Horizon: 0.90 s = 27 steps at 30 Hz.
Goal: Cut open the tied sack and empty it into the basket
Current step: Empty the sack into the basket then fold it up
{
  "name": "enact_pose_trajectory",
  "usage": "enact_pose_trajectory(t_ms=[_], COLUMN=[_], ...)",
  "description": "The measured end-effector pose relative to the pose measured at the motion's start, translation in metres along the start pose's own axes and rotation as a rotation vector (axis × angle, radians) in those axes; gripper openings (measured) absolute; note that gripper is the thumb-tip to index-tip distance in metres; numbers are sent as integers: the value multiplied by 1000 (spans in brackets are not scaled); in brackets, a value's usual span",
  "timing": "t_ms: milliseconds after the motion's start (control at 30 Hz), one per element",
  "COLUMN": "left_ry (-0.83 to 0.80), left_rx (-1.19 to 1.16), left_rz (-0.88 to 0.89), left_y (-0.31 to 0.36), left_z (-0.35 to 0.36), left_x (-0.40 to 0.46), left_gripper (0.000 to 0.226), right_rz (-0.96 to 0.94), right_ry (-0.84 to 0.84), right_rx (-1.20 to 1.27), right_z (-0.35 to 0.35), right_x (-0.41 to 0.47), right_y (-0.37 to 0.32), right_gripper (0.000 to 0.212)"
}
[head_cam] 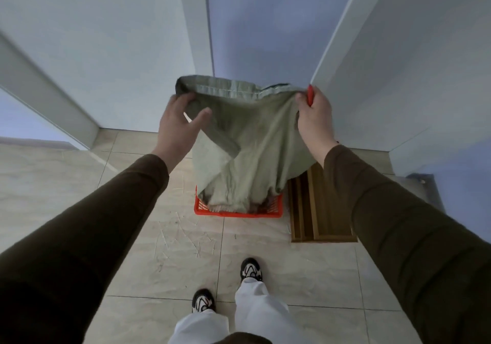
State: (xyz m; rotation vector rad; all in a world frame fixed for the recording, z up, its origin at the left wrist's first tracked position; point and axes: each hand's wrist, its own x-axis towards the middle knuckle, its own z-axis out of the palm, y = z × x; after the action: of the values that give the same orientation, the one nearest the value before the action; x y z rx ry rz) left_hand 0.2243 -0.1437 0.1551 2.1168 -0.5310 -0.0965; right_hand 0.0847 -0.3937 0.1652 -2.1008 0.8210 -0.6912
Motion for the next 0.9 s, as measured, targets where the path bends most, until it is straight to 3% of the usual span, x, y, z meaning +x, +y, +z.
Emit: enact_pose_trajectory(t_ms=[100, 233, 400, 533, 667, 800, 900], left_ry=[159, -60, 94, -165, 12, -133, 2], left_rx=[-73, -39, -91, -48, -126, -50, -168], left_rz=[96, 63, 159, 108, 195, 217, 275], left_y=[18, 30, 50, 59, 74, 80, 95], left_z=[-11, -17, -38, -44, -62, -73, -91], left_x=[6, 14, 21, 26, 26, 24, 26], left_gripper=[52, 57, 63, 60, 59, 55, 59], right_rz=[-97, 33, -65, 75, 12, 57, -4], right_ry=[181, 21, 115, -49, 111, 44, 197], right_rx=[100, 118, 234, 170, 313, 272, 375], right_z=[-11, -11, -22, -21, -32, -39, -53], right_x=[9, 21, 36, 33, 22, 14, 16], right_y=[-22, -37, -72, -84, -107, -127, -153], right_gripper=[18, 31, 20, 27, 37, 36, 37])
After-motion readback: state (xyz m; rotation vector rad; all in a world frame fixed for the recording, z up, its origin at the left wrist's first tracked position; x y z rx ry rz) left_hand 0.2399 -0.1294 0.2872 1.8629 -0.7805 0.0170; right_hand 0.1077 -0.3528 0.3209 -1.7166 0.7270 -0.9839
